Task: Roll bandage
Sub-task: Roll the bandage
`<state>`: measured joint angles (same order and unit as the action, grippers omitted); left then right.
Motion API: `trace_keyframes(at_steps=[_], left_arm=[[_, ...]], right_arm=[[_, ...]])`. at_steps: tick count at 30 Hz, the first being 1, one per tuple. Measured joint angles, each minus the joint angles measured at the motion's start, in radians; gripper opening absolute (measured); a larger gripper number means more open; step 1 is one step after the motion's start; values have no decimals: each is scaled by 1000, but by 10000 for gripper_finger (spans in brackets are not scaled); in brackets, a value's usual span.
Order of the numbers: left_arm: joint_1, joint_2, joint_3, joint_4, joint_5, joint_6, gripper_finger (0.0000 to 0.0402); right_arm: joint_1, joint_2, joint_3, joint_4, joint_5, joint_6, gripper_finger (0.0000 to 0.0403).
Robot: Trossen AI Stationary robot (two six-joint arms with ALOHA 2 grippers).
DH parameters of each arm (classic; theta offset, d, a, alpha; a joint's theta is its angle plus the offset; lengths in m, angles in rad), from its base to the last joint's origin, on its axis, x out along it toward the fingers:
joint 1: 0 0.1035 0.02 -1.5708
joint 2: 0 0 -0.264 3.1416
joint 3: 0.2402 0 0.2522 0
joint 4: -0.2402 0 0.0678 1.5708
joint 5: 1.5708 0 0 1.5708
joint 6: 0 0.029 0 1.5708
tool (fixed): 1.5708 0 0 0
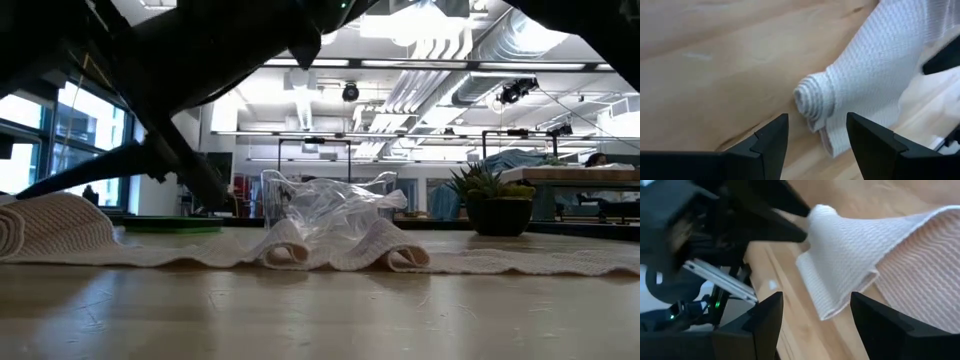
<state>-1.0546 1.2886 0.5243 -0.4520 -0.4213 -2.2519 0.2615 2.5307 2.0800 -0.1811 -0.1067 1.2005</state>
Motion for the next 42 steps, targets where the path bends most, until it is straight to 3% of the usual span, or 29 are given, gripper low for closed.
trace_keyframes(at_steps=[10,26,33,42], left_arm=[[41,3,-3,15,-44,37,187],[47,49,-2,135,-7,89,110],[48,73,-2,158,-15,86,10],[27,9,-1,248,-38,58,0]], right_arm=[[-3,4,0,8,23,35,225],[-13,5,0,-47,9,-4,222],[-21,5,0,-47,-13,-11,222],[-44,-94,0,-94,-85,-152,222]])
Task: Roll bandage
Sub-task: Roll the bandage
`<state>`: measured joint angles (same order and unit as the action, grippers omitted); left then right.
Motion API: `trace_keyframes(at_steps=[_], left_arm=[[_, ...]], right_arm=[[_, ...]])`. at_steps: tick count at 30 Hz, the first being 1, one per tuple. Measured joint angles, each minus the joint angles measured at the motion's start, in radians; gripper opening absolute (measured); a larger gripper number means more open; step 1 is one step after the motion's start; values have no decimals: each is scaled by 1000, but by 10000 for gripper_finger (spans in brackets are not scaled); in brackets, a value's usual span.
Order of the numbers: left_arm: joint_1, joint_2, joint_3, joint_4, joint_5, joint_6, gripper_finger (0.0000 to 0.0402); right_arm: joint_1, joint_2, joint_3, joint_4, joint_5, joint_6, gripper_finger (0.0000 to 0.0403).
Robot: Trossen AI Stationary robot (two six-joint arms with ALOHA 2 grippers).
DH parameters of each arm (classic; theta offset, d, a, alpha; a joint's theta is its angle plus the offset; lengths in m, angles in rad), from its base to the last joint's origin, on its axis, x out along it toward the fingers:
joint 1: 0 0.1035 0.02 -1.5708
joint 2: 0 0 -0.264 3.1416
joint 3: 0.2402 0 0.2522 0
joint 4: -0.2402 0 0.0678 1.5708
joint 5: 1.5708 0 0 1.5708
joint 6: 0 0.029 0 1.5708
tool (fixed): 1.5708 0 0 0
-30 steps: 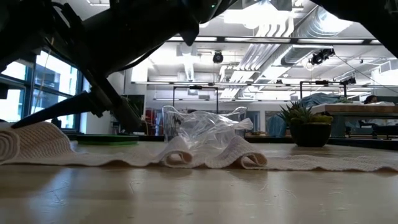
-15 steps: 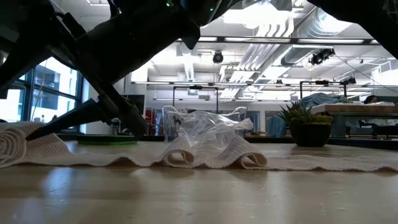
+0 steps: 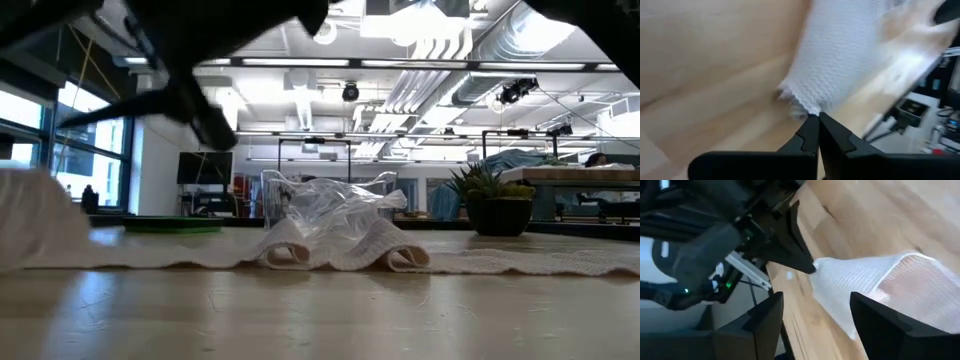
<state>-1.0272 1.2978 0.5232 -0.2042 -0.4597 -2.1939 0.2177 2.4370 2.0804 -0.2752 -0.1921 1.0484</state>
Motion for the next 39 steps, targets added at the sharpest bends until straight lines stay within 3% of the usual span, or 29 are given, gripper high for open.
trace_keyframes(at_steps=[10,21,29,39], left_arm=[[13,-27,0,140,-190,-3,0],[12,-28,0,195,-471,-11,0],[8,-28,0,184,-567,-32,0],[-16,-29,0,184,-768,-38,0]], right_arm=[[-23,-111,1,-310,23,-123,222],[5,-121,0,-755,57,-262,222],[52,-136,0,-846,83,-267,222],[121,-136,-1,-1065,136,-275,202]])
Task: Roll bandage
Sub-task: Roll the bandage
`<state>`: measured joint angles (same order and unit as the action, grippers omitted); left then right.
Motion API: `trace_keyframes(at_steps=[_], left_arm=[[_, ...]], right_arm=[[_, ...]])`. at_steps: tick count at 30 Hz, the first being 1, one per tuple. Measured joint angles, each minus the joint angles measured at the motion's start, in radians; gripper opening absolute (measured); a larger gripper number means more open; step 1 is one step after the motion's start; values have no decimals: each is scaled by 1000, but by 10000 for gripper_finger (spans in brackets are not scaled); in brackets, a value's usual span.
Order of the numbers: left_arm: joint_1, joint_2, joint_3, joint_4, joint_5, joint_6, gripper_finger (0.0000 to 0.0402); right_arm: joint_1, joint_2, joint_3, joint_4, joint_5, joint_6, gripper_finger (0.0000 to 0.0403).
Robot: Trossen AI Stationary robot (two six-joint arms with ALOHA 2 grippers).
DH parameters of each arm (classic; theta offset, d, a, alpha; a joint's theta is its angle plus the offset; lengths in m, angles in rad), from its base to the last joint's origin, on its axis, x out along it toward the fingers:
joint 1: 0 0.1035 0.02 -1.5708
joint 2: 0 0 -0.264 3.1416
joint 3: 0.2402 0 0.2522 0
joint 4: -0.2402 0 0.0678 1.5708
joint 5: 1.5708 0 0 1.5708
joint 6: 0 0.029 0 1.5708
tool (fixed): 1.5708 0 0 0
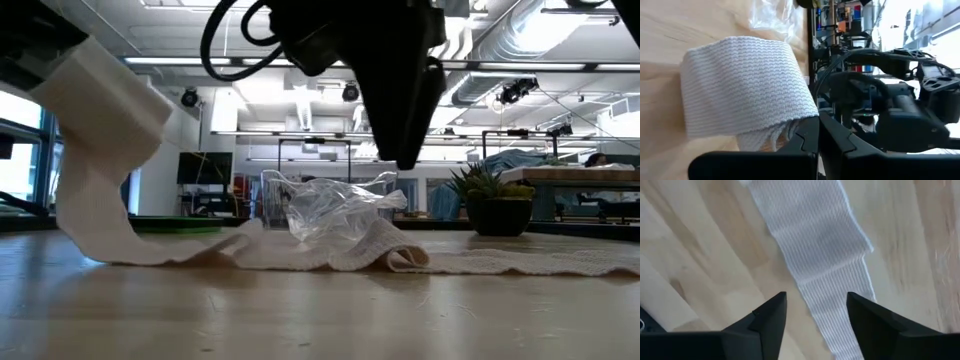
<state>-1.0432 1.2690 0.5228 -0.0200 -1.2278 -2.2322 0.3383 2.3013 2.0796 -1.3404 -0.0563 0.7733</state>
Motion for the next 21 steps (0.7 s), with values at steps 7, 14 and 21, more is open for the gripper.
trace_keyframes(at_steps=[7,14,21], left_arm=[[12,0,0,29,-49,8,0],[193,0,44,70,196,232,0],[304,0,96,-186,254,201,0]], right_arm=[[57,-79,-183,73,-58,124,135],[100,-314,-436,363,-39,319,100],[104,-482,-627,449,4,485,99]])
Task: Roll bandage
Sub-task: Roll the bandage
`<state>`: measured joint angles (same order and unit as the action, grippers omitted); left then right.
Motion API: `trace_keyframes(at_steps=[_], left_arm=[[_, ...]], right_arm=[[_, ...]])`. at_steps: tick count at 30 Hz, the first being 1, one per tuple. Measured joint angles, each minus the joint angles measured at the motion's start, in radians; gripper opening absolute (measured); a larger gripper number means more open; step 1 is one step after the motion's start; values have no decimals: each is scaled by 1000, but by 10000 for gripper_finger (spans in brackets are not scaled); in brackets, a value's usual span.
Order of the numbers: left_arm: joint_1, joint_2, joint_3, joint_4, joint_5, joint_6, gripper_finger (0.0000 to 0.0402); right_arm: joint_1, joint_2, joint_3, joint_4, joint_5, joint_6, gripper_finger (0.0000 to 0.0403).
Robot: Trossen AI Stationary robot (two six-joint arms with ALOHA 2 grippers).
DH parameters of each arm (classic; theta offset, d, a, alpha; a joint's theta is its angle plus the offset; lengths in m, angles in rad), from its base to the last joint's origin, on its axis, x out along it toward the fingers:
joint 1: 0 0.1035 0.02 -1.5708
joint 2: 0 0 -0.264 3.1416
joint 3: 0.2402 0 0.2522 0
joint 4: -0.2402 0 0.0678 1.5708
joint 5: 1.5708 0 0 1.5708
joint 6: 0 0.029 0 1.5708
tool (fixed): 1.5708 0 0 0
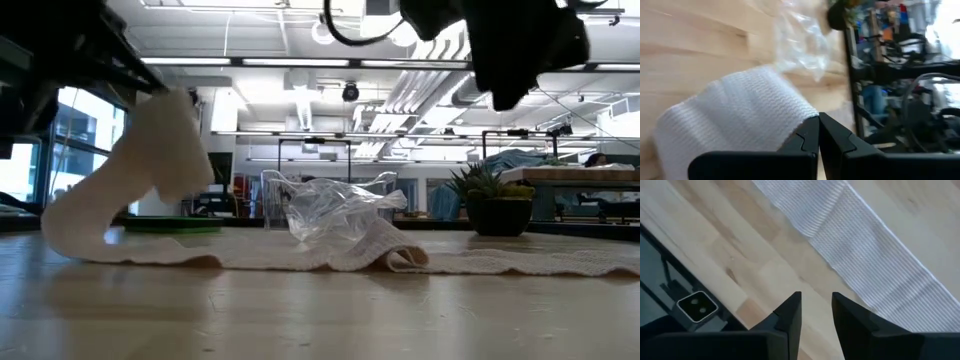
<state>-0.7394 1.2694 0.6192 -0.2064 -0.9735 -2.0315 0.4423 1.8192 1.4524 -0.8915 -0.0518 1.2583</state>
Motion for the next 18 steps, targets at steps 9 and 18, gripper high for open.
trace_keyframes(at_steps=[9,18], left_arm=[[-48,33,58,-281,41,-115,0],[-101,200,67,-304,197,-157,0]], right_arm=[[18,-28,-69,43,-3,25,99],[7,-28,-75,90,-10,20,99]])
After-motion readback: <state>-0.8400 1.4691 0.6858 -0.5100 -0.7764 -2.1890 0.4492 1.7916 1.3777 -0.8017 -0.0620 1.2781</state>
